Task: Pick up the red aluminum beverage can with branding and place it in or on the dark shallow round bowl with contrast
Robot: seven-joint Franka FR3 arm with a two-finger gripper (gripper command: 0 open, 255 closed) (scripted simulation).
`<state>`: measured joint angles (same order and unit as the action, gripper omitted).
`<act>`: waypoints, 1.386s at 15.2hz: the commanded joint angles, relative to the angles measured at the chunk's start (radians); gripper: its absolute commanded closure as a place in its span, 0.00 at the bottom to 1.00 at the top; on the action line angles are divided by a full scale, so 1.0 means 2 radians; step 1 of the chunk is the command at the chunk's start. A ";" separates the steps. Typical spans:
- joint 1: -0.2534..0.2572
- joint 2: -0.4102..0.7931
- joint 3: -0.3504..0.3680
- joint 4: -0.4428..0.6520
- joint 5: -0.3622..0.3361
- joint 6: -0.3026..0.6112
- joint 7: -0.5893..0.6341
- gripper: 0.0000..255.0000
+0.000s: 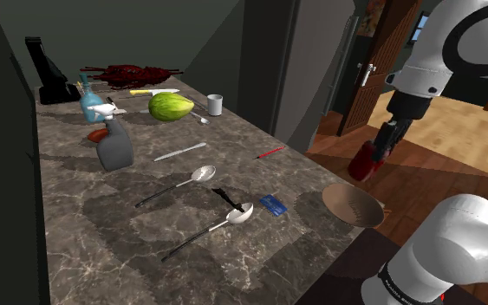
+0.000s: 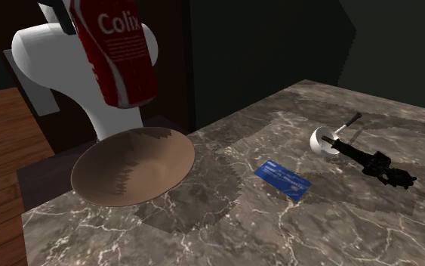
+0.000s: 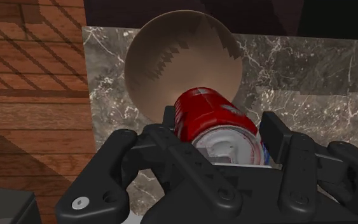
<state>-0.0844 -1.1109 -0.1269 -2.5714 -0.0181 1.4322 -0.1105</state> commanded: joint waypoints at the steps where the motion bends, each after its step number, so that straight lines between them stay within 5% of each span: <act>1: -0.003 -0.012 -0.006 -0.008 -0.006 -0.005 -0.005 1.00; 21: -0.016 -0.054 -0.021 -0.148 -0.023 0.093 -0.013 1.00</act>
<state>-0.1164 -1.2179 -0.1688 -2.8628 -0.0640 1.6127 -0.1381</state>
